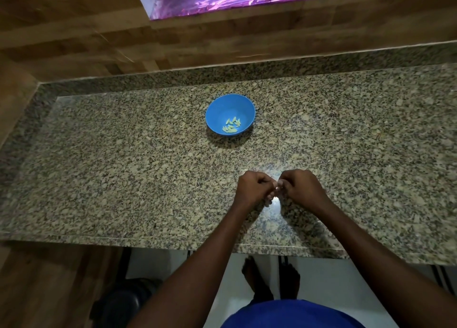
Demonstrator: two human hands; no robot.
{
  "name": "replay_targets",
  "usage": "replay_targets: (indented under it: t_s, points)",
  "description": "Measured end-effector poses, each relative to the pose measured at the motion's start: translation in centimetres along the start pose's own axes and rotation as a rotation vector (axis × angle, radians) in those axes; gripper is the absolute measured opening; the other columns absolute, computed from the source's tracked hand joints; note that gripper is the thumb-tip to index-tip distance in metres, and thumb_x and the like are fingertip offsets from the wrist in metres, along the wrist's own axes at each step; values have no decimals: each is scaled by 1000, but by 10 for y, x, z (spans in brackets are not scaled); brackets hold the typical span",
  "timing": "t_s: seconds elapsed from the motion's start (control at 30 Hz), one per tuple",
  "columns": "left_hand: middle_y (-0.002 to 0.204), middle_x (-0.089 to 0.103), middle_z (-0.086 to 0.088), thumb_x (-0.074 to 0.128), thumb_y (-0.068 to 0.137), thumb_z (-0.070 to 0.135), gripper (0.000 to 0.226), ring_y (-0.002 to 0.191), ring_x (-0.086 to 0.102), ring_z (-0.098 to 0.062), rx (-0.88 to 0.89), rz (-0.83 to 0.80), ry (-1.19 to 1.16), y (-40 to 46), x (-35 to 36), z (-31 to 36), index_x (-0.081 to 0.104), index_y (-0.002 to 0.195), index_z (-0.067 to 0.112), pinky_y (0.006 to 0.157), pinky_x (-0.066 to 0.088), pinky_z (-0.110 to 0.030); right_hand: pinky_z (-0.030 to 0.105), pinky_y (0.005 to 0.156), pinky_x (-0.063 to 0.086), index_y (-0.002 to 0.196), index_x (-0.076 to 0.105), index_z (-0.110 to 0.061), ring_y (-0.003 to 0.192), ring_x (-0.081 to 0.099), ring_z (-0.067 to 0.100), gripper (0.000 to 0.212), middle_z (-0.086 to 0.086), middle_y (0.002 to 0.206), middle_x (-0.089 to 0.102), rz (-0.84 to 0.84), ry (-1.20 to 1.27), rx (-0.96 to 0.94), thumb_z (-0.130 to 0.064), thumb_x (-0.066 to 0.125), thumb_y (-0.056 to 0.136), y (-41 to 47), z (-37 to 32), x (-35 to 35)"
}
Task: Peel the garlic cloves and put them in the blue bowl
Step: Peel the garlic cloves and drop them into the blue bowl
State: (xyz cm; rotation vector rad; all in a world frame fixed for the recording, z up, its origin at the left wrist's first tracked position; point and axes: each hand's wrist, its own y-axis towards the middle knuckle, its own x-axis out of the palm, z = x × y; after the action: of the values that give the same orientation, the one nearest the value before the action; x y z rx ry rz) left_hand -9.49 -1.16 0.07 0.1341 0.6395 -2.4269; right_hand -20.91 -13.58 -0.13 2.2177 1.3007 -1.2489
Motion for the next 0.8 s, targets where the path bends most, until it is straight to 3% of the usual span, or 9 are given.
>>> replay_targets:
  t_s: [0.07, 0.13, 0.23, 0.4, 0.47, 0.57, 0.67, 0.73, 0.8]
  points:
    - [68, 72, -20, 77, 88, 15, 16, 55, 66, -24, -4, 0, -3, 1, 2, 2, 75, 83, 0, 58, 60, -36, 31, 55, 42, 77, 71, -17, 63, 60, 21, 20, 3, 67, 67, -34, -19, -9, -21, 62, 95, 3, 2, -2]
    - [71, 71, -23, 78, 88, 14, 17, 57, 65, -26, -19, 9, -41, 1, 5, 4, 75, 84, -1, 63, 62, -45, 28, 53, 36, 70, 65, -15, 58, 55, 18, 27, 3, 62, 62, -85, 56, 21, -17, 59, 96, 4, 3, -5]
    - [72, 72, -22, 77, 89, 12, 15, 58, 66, -27, -7, 23, -32, 0, 9, 6, 74, 86, -2, 62, 61, -51, 26, 53, 38, 62, 63, -11, 51, 51, 17, 35, 7, 57, 61, -177, 478, 170, -9, 55, 97, 1, 4, -11]
    - [73, 72, -23, 75, 88, 5, 4, 60, 67, -29, 16, 45, -23, 4, 11, 11, 75, 85, 1, 63, 61, -52, 19, 37, 24, 71, 53, -9, 43, 32, 10, 29, 2, 55, 42, -325, 1066, 517, -2, 42, 97, -2, 4, -10]
    - [72, 72, -23, 75, 87, 5, 5, 59, 67, -28, 6, 50, -22, 5, 11, 12, 75, 83, 3, 62, 61, -50, 19, 39, 30, 70, 57, -7, 44, 38, 11, 30, 5, 57, 48, -293, 1002, 500, -4, 46, 98, -3, 6, -12]
    - [68, 70, -24, 75, 88, 9, 15, 54, 62, -27, -65, 49, -65, 6, 12, 13, 73, 77, -1, 58, 59, -45, 25, 52, 50, 72, 69, -1, 51, 61, 20, 27, 11, 63, 68, -197, 697, 312, -8, 60, 97, -3, 10, -15]
    - [62, 66, -19, 76, 89, 11, 26, 47, 57, -21, -129, 51, -110, 7, 13, 12, 68, 78, -12, 49, 54, -30, 26, 60, 55, 69, 75, -17, 57, 67, 11, 21, -3, 62, 72, -93, 277, 143, -18, 72, 90, -1, 15, -12]
    - [64, 65, -21, 76, 89, 9, 24, 47, 57, -20, -149, 54, -124, 8, 14, 10, 69, 79, -11, 48, 54, -27, 23, 58, 55, 78, 79, -22, 56, 66, 0, 12, -11, 60, 70, -38, 247, 164, -16, 74, 86, -2, 16, -10]
    - [68, 66, -23, 76, 88, 8, 21, 48, 58, -20, -170, 63, -150, 10, 16, 7, 70, 83, -11, 51, 56, -30, 17, 55, 53, 91, 80, -19, 53, 66, -2, 17, -10, 60, 70, -30, 356, 228, -6, 68, 86, -3, 18, -10]
